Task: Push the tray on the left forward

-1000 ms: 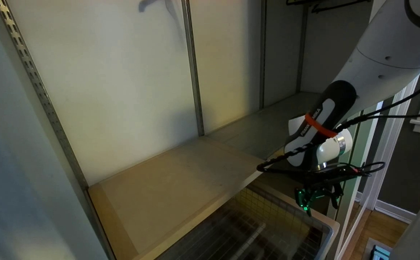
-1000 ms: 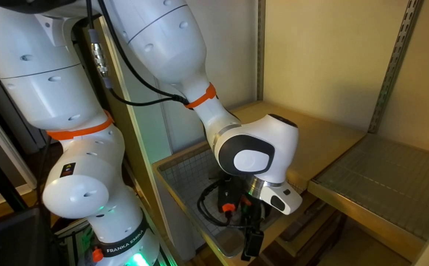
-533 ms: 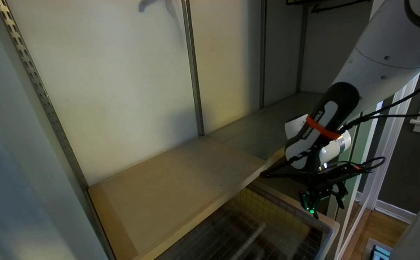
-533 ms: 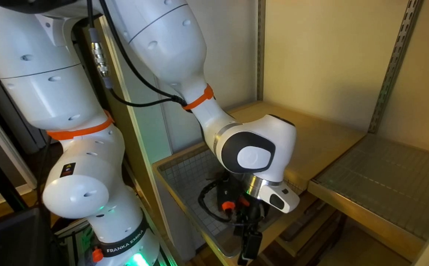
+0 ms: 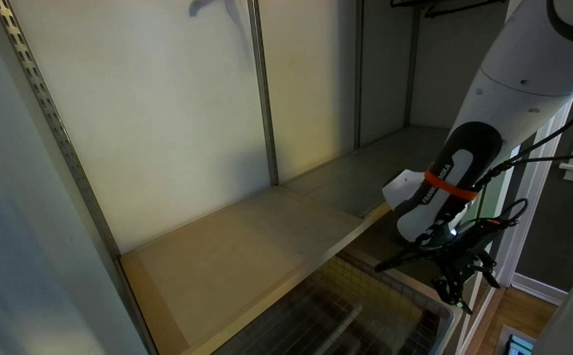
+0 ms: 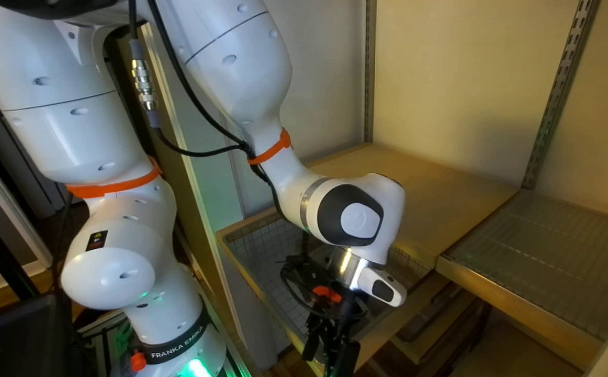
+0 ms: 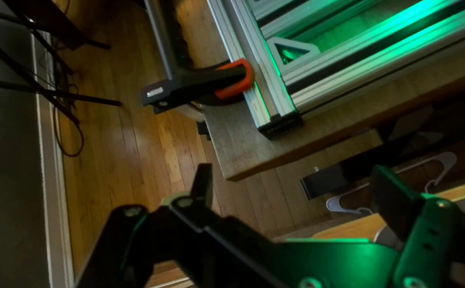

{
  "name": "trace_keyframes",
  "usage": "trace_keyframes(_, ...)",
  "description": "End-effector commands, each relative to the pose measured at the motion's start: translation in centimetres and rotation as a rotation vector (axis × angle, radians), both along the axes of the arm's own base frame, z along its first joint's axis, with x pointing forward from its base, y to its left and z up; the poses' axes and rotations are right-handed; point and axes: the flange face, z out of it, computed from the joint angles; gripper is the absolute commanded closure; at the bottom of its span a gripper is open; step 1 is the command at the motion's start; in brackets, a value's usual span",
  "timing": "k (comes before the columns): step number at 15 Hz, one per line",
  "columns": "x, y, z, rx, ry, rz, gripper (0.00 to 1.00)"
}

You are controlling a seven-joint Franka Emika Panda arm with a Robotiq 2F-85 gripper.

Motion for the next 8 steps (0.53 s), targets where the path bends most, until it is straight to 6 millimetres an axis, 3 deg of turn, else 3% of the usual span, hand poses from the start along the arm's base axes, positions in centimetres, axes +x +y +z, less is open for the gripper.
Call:
trace_keyframes(1, -0.3, 0.2, -1.4, 0.013, 0.059, 0.079, 0.00)
trace_keyframes(8, 0.3, 1.0, -2.9, 0.041, 0.060, 0.126, 0.00)
